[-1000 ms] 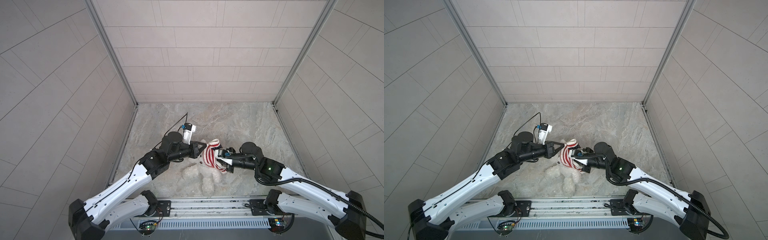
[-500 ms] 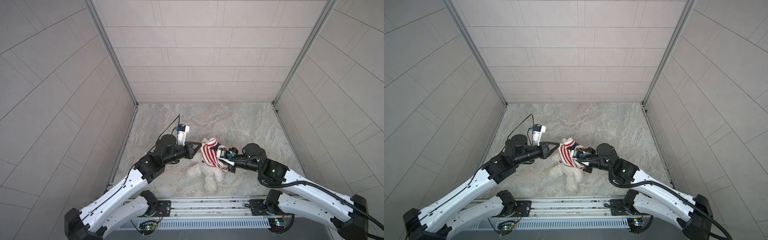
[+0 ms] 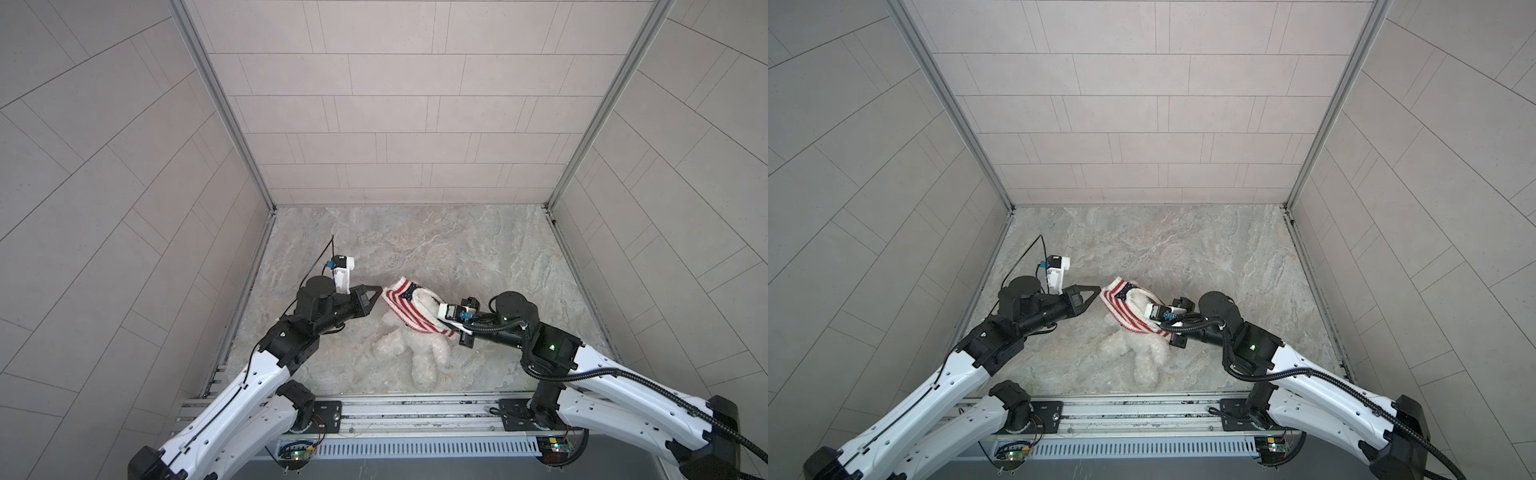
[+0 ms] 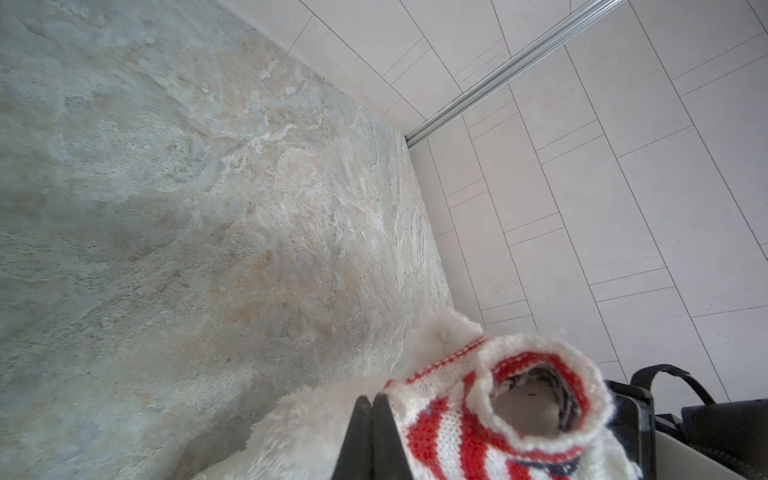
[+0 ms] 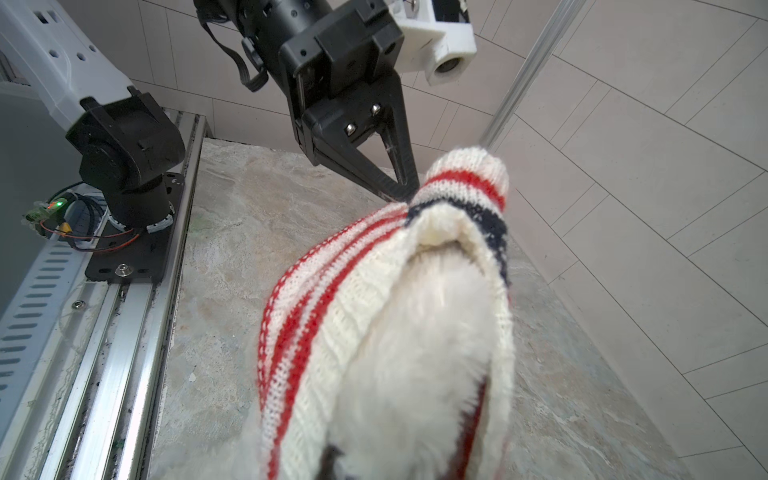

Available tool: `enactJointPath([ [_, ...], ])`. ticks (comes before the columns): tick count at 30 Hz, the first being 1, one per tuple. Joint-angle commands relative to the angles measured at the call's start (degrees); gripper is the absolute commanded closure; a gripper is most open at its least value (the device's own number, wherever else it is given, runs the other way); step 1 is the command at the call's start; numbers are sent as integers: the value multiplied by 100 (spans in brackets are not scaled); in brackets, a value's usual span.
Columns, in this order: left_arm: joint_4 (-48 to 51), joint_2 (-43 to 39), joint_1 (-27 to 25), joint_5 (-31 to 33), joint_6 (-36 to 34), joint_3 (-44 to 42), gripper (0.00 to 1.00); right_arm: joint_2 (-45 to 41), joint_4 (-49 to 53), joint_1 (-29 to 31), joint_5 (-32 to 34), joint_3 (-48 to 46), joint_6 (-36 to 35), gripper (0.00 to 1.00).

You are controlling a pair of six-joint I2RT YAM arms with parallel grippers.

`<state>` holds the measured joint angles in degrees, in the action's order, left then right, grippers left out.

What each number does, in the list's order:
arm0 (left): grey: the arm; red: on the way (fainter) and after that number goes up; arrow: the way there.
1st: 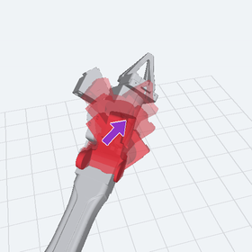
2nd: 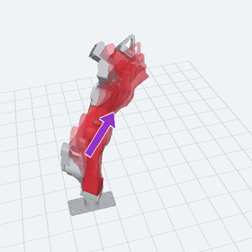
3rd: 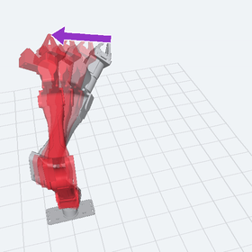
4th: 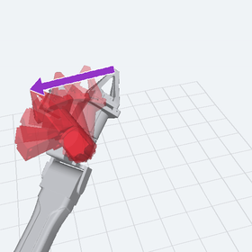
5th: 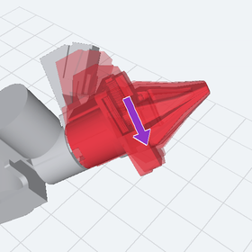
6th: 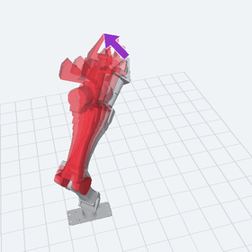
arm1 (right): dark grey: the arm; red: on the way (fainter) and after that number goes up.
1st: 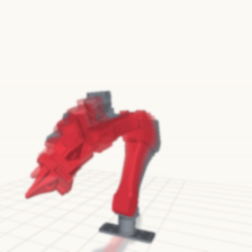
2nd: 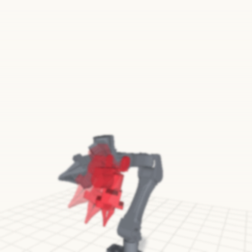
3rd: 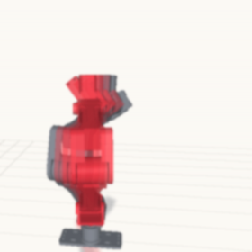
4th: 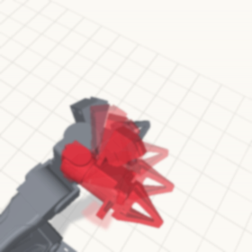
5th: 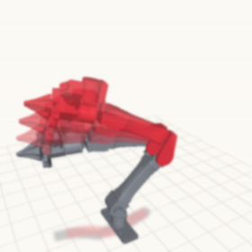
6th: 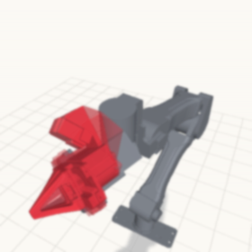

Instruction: Dress the teddy bear

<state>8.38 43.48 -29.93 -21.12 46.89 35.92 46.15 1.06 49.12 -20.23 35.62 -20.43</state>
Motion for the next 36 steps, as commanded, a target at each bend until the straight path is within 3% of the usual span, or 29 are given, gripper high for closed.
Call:
enactJointPath([
  [1,-8,-132,272,138,23,-117,100,-200,-356,27,114,-113,-138,100],
  [15,217,-389,291,-280,-356,-739,100,-288,-1049,27,996,-273,458,100],
  [23,-214,-96,169,-1182,-599,-916,100,-239,-1461,25,1168,-251,738,100],
  [29,369,-60,163,-689,-885,-958,100,-461,-1886,27,1022,-478,777,100],
  [36,109,-51,277,-545,-626,-1191,100,-707,-1984,27,1144,-545,753,100],
])
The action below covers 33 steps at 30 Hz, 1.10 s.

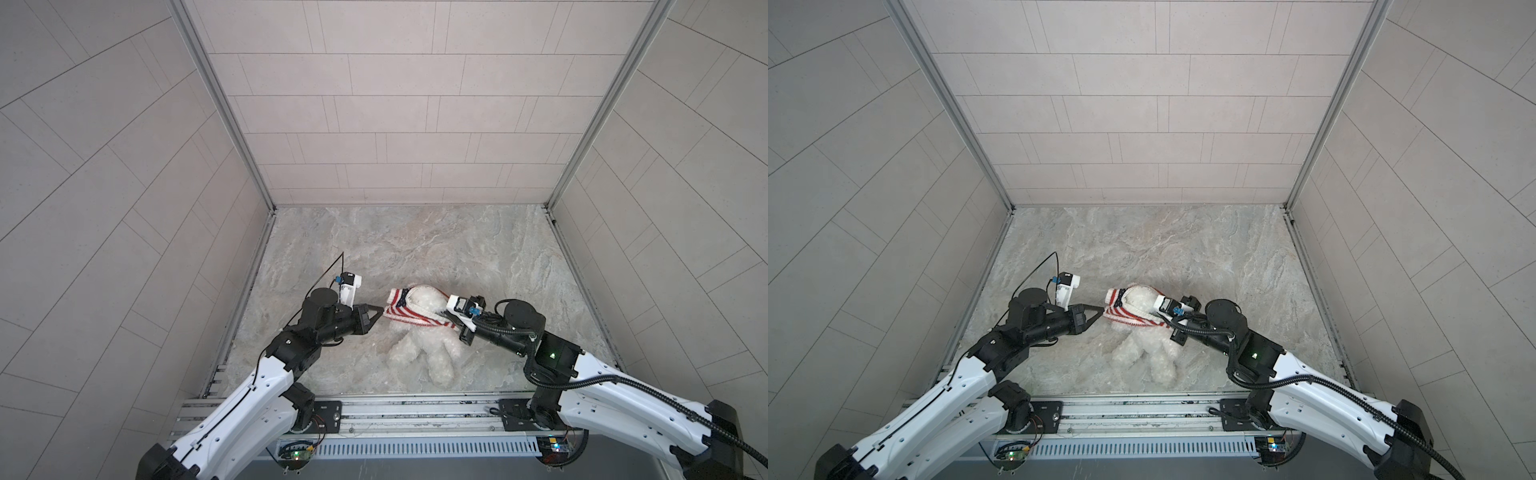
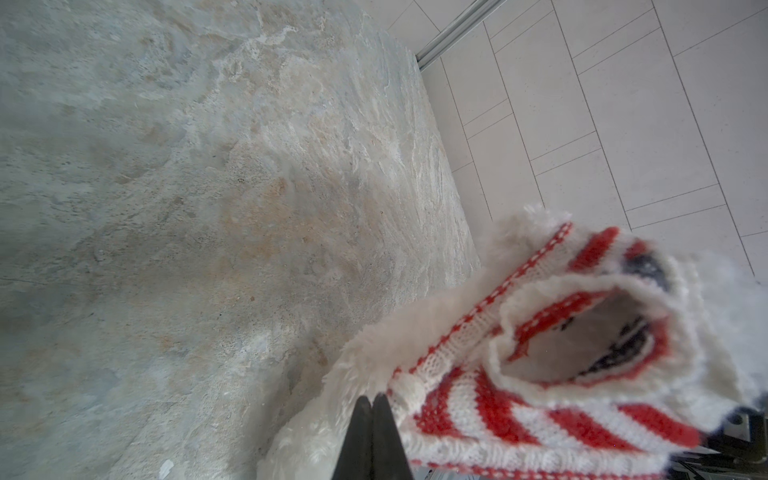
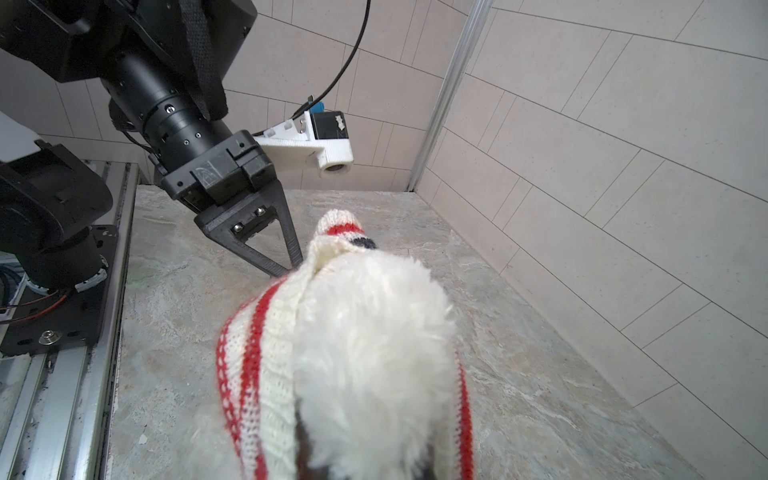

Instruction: Dress the teddy bear

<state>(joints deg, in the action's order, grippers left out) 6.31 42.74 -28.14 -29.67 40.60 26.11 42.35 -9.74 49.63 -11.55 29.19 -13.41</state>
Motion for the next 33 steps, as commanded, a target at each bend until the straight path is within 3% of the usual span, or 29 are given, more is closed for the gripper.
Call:
enactJointPath([
  [1,284,15,97,281,18,-220,100,-361,-924,-23,358,79,49,100],
  [8,253,-166,155,260,48,-381,100,-691,-1193,-23,593,-187,103,100],
  [14,-255,-127,149,51,175,-466,100,-743,-1381,-23,223,-254,149,100],
  [18,-1170,-248,-16,-483,294,-340,100,-430,-1109,2,-312,-43,128,100],
  [19,-1189,-293,-262,-532,225,-223,100,-372,-1044,28,-411,-7,96,100],
  [24,-701,-210,-333,-209,-92,197,100,-133,-541,241,-721,245,-250,100],
  [29,-968,177,-311,74,165,99,100,-38,78,363,-966,477,-668,100],
  [33,-669,555,-137,278,170,60,100,-179,-82,364,-972,395,-735,100],
])
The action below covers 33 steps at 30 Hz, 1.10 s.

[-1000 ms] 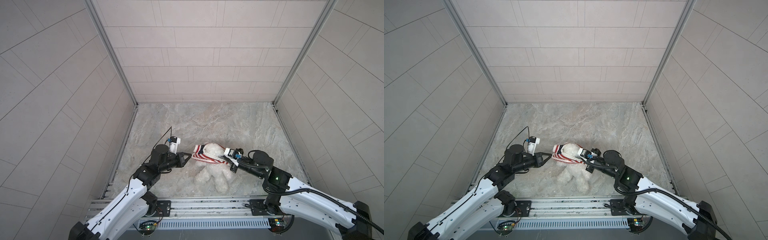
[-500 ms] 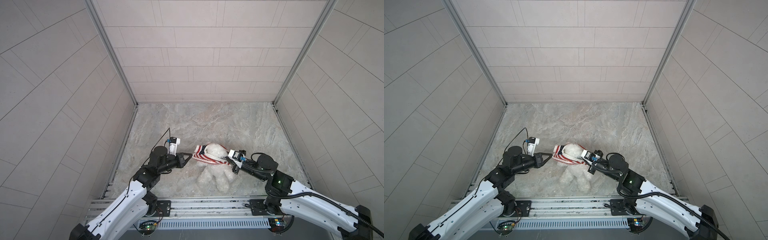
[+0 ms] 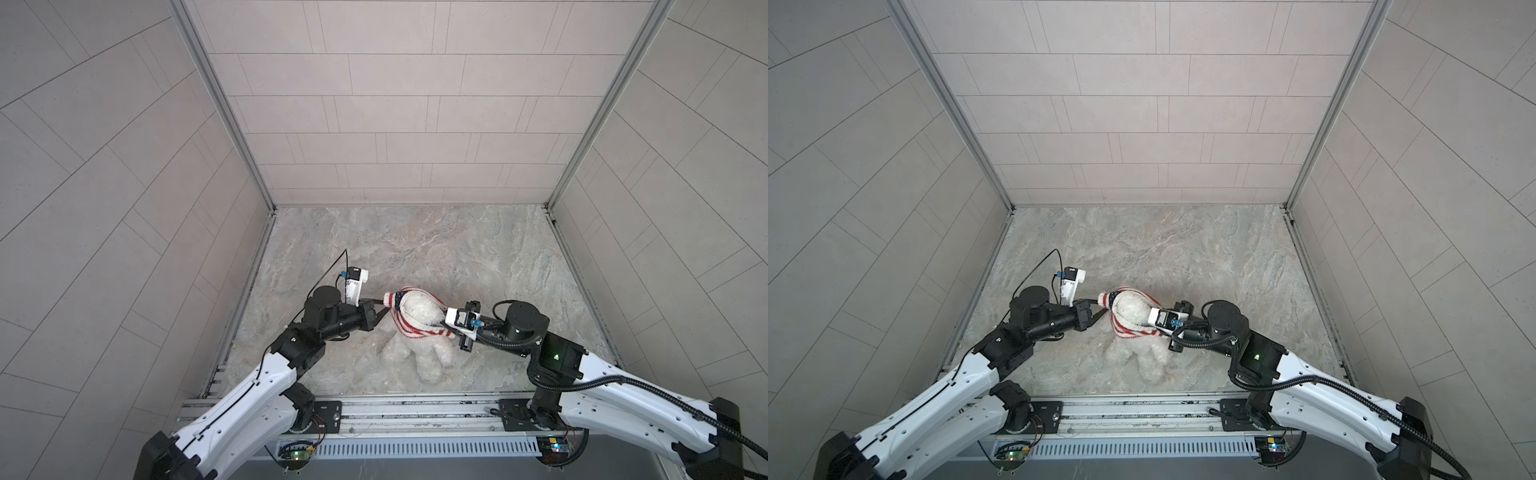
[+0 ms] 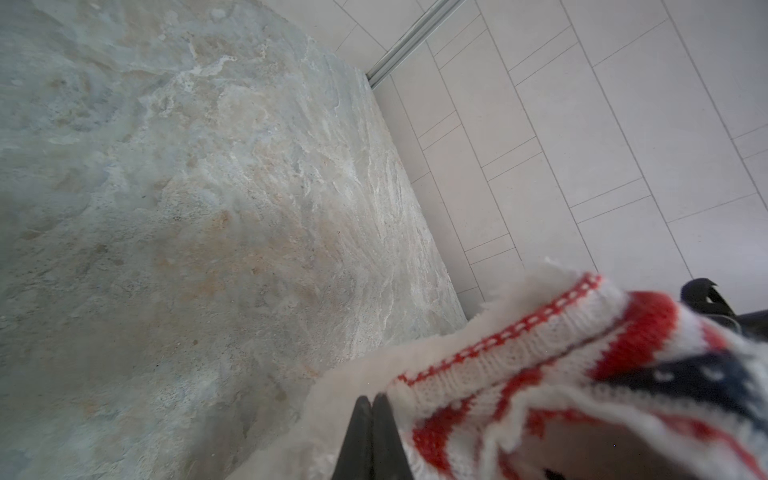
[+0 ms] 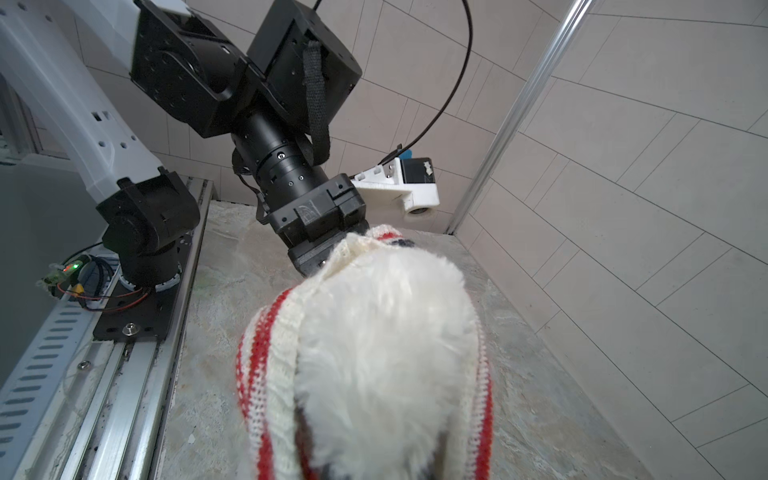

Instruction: Dress the teddy bear

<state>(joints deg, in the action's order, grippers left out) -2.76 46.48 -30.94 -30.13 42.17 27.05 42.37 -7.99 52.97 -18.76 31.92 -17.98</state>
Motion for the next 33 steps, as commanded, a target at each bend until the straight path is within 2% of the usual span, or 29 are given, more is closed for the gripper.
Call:
enactJointPath([
  [1,250,242,175,313,22,-72,100,-209,-291,34,-234,113,-285,100],
  [3,202,333,376,235,20,-142,100,-254,-369,38,-200,101,-303,100],
  [17,439,239,542,158,-199,-418,100,-801,-1195,64,319,-340,-300,100],
  [23,228,186,541,-68,-223,-521,100,-795,-1249,68,298,-359,-242,100],
  [27,-240,87,272,-498,-347,-468,100,-561,-1096,64,406,-234,-197,100],
  [30,-110,62,-219,-477,-657,-201,100,-153,-615,64,347,76,-266,100],
  [33,126,89,-316,-287,-814,1,100,105,-279,64,186,261,-320,100],
])
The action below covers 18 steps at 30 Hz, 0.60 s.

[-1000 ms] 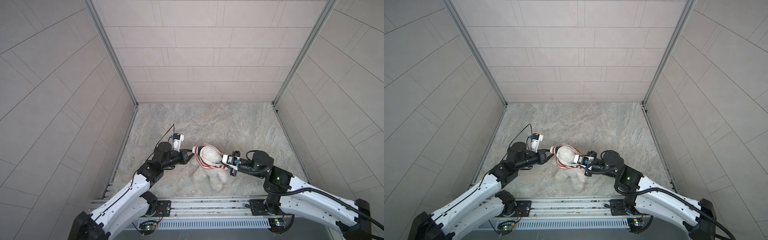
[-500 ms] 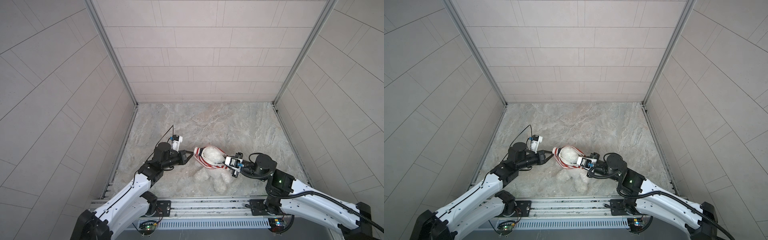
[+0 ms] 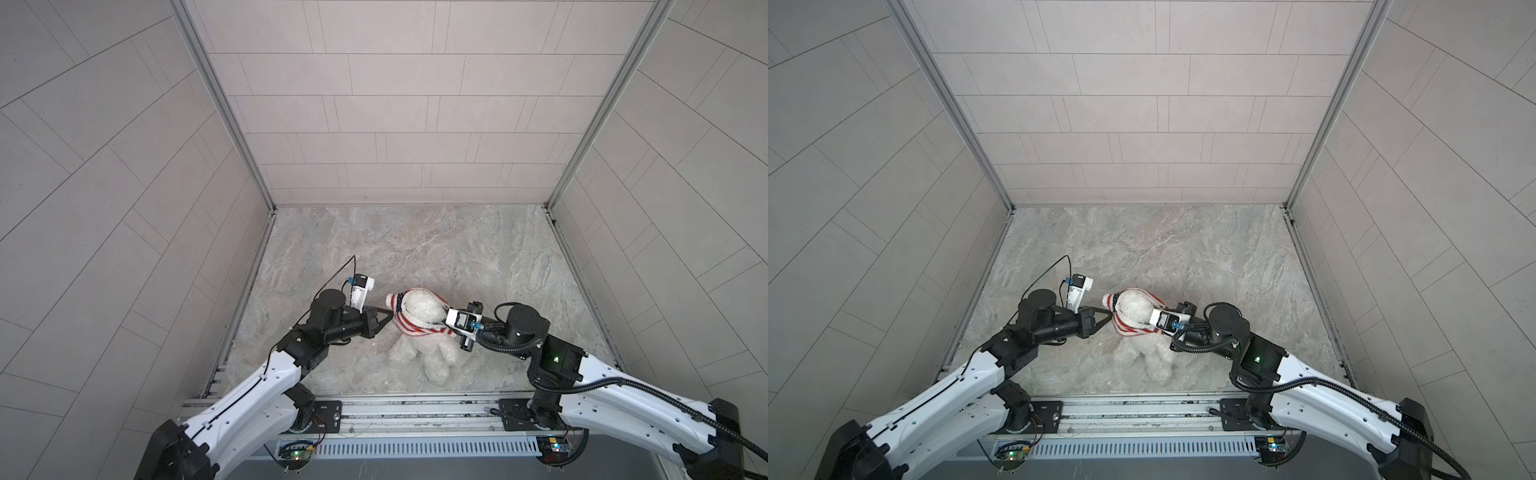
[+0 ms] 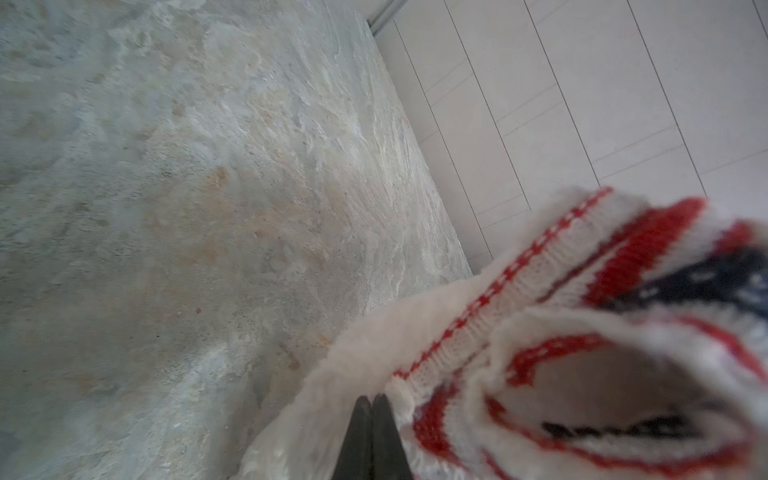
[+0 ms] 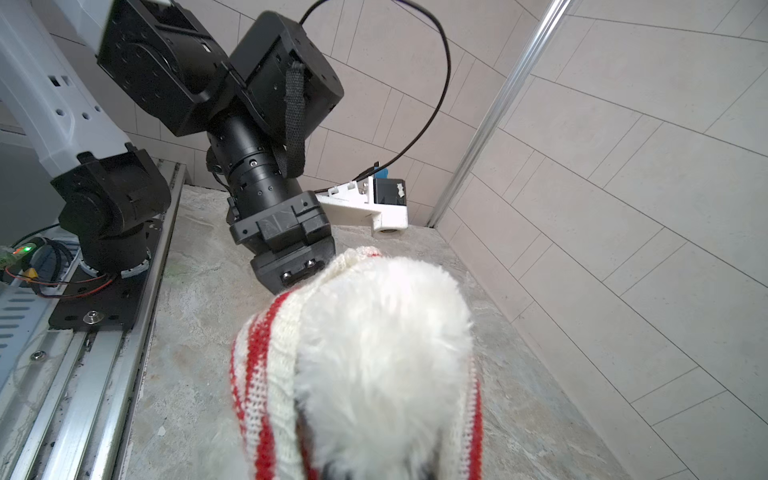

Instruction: Dress the teddy bear

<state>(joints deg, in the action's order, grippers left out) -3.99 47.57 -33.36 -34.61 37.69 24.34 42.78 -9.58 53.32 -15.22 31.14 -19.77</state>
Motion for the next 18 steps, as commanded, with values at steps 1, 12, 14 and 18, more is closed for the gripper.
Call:
enactJointPath([
  [1,475,-35,-74,315,-486,367,100,103,-44,30,-101,378,-141,100],
  [12,2864,-925,-74,1828,-1778,1246,69,90,515,-161,-393,479,-1460,100],
  [14,3096,-1228,-103,1817,-1965,1460,68,115,509,-322,-481,494,-1503,100],
  [18,3058,-1659,-336,1295,-2225,1897,62,267,687,-924,-1392,701,-1594,100],
])
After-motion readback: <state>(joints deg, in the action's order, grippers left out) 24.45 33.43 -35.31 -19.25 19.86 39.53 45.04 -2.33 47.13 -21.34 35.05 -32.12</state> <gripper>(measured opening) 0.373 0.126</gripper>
